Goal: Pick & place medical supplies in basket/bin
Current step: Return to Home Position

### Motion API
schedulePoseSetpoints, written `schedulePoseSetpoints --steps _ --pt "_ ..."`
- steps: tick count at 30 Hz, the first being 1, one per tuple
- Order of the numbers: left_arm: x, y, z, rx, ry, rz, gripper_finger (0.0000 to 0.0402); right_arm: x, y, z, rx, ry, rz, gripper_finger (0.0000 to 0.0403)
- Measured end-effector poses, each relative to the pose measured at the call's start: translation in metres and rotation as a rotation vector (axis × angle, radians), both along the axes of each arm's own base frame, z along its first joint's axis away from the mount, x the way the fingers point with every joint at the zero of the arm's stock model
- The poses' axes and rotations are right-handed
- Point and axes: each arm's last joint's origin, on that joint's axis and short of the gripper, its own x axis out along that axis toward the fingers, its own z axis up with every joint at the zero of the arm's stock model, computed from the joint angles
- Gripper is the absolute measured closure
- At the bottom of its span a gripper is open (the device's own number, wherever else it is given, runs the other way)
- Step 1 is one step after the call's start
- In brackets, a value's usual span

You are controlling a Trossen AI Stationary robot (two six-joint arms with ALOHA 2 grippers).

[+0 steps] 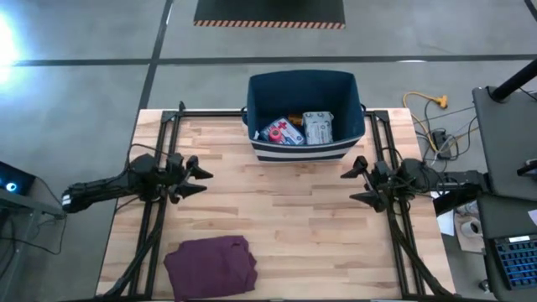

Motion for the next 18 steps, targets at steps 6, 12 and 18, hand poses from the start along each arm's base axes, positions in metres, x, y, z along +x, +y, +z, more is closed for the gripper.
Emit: schedulePoseSetpoints --steps 6,12,18 --pt "0.0015 0.0002 -0.0016 -0.004 0.021 -0.001 0.0132 -0.0001 0.0000 0.0003 0.000 -0.004 0.001 0.0044" --pt "0.0048 0.0009 -0.0056 -0.015 0.072 -0.001 0.0132 0.0003 0.0000 -0.0009 0.000 0.010 0.001 0.0044" --pt "0.0079 0.0015 -0.0098 -0.026 0.122 -0.001 0.0132 0.0015 0.0000 -0.0020 -0.001 0.025 0.001 0.0044"
